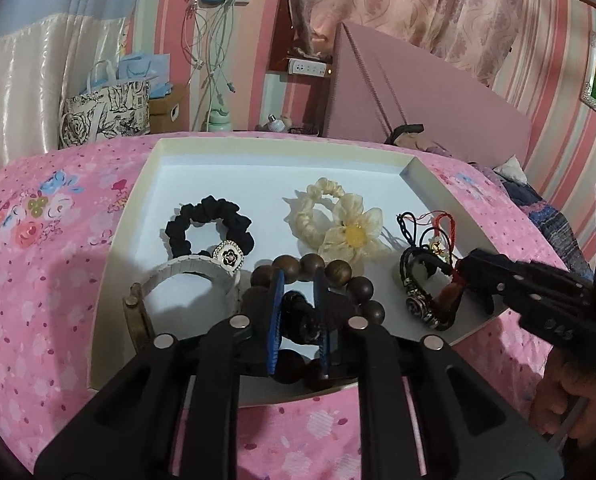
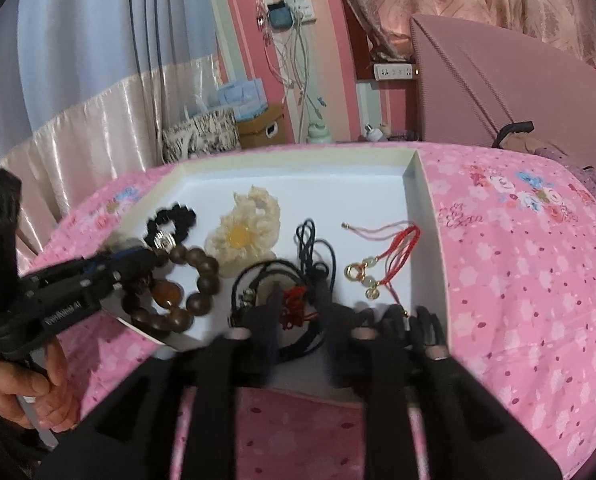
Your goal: Organize jewelry
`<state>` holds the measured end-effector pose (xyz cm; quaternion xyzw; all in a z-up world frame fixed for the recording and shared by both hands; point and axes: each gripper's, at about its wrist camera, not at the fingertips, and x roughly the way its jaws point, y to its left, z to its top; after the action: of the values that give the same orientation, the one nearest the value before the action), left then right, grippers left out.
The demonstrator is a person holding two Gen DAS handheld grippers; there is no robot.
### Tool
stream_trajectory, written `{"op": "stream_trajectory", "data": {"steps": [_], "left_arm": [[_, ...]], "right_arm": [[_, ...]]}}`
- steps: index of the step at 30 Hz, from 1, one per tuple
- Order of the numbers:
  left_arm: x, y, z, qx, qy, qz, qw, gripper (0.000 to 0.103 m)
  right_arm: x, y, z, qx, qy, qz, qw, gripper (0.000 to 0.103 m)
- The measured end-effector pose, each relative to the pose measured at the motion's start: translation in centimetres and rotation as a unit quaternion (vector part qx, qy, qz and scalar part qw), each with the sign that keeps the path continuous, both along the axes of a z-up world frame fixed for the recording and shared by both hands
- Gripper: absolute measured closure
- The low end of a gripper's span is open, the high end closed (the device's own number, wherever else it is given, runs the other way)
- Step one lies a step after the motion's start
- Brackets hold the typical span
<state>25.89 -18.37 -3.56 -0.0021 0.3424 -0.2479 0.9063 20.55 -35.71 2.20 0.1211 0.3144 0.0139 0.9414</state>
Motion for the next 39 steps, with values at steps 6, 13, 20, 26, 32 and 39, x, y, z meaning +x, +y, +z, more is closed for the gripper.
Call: {"op": "stream_trajectory", "data": {"steps": [6, 13, 20, 26, 32, 39], "left_arm": [[-0.7, -0.7, 1.1, 0.031, -0.031, 0.006, 0.9990, 0.025], [-3.1, 0.8, 6.0, 0.020, -0.086, 0.046, 0.9951, 0.008], [-8.7, 5.4, 5.5, 0.070, -0.111, 0.105, 0.9857, 0.003], [-11.9, 8.5, 2.5, 0.096, -0.143, 0.144, 0.9743, 0.003], [-10.7, 9.9, 2.0, 0.068, -0.127, 0.169, 0.9749, 0.003], [-11.6, 8.9, 2.3, 0.084, -0.152, 0.163, 0.9714, 0.003]], "right_arm": [[-1.8, -2.4, 2.8, 0.016, -0.048, -0.033, 0.998, 0.050], [-3.6, -4.3, 5.2, 0.016, -0.063, -0.073, 0.995, 0.045], [-8.5, -1.8, 4.2, -0.045, -0.048, -0.070, 0.995, 0.023], [-11.8, 2.4, 1.3, -0.080, -0.041, -0.039, 0.995, 0.022], [-13.8, 3.3, 2.1, -0.111, -0.113, -0.066, 0.985, 0.016], [-13.3, 3.3, 2.3, -0.111, -0.106, -0.067, 0.986, 0.014]]}}
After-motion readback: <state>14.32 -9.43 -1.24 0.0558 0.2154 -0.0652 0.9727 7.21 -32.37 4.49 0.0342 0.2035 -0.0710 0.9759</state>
